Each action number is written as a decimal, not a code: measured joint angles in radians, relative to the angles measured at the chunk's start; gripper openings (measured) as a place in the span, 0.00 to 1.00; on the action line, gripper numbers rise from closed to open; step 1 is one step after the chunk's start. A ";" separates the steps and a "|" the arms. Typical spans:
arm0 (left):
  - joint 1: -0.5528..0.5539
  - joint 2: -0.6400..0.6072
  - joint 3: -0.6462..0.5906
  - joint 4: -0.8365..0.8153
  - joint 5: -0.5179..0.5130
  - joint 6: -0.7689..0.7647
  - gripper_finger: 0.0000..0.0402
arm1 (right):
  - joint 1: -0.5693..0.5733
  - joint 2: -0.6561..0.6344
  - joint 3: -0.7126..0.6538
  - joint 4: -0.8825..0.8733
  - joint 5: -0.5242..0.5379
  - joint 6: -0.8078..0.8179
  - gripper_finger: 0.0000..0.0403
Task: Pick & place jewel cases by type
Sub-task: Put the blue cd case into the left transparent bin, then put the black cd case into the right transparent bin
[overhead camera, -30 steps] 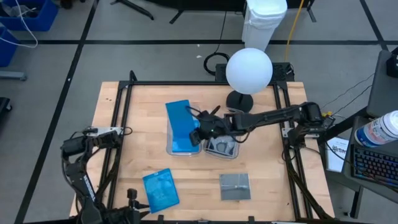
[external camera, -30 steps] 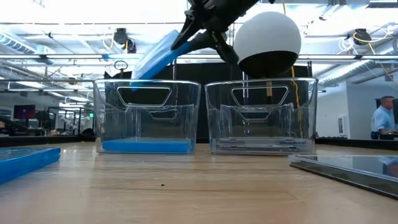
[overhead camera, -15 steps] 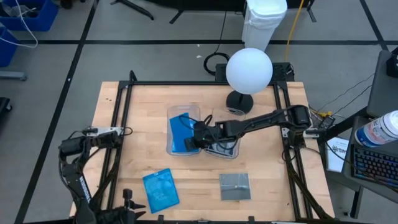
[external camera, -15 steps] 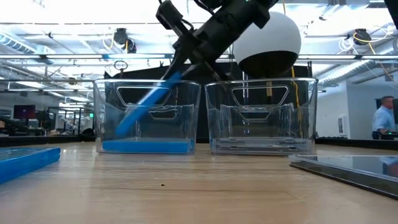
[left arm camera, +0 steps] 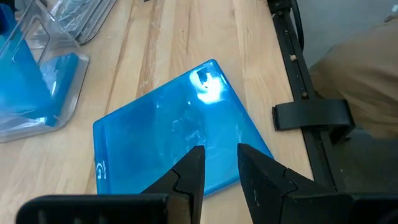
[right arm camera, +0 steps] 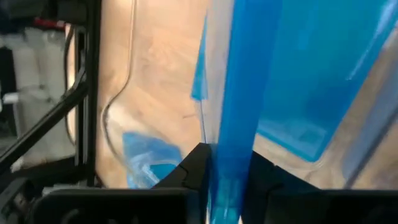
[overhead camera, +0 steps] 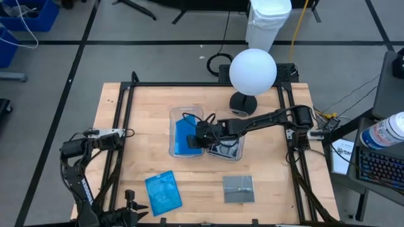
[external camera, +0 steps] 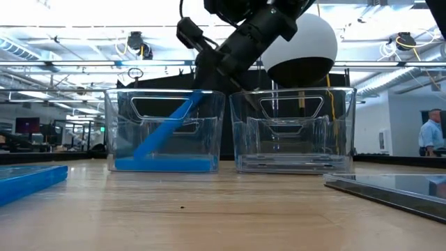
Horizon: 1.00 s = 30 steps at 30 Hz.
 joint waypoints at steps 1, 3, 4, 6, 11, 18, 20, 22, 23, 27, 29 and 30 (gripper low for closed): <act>0.000 0.000 0.000 0.000 0.000 0.000 0.25 | 0.000 0.000 0.000 0.011 -0.019 -0.017 0.15; 0.000 0.000 0.000 0.000 0.000 -0.002 0.25 | 0.000 -0.001 0.000 0.021 -0.027 -0.043 0.20; 0.000 0.000 0.000 0.000 0.001 -0.004 0.25 | 0.000 -0.001 0.000 0.018 -0.022 -0.052 0.22; -0.002 0.000 0.000 0.001 0.001 -0.005 0.25 | 0.003 0.000 0.000 0.017 -0.015 -0.074 0.27; -0.002 0.000 0.000 0.001 0.009 -0.001 0.25 | 0.004 -0.002 0.000 0.018 -0.012 -0.123 0.38; 0.013 0.000 0.000 0.005 0.045 -0.004 0.25 | 0.023 -0.044 0.000 0.009 -0.006 -0.237 0.50; 0.024 0.000 0.000 0.007 0.059 0.000 0.25 | 0.034 -0.061 0.000 -0.015 0.017 -0.263 0.52; 0.038 0.000 0.000 0.008 0.076 0.000 0.25 | 0.045 -0.079 0.000 -0.027 0.035 -0.284 0.53; 0.047 0.000 0.000 0.008 0.086 0.002 0.25 | 0.050 -0.094 0.000 -0.036 0.036 -0.293 0.54; 0.083 0.000 0.000 0.012 0.125 0.017 0.25 | 0.074 -0.161 0.000 -0.058 0.042 -0.350 0.55; 0.102 0.000 0.001 0.016 0.132 0.040 0.25 | 0.096 -0.209 0.000 -0.060 0.061 -0.409 0.54; 0.111 0.000 0.001 0.016 0.132 0.053 0.25 | 0.108 -0.236 0.000 -0.059 0.067 -0.436 0.54</act>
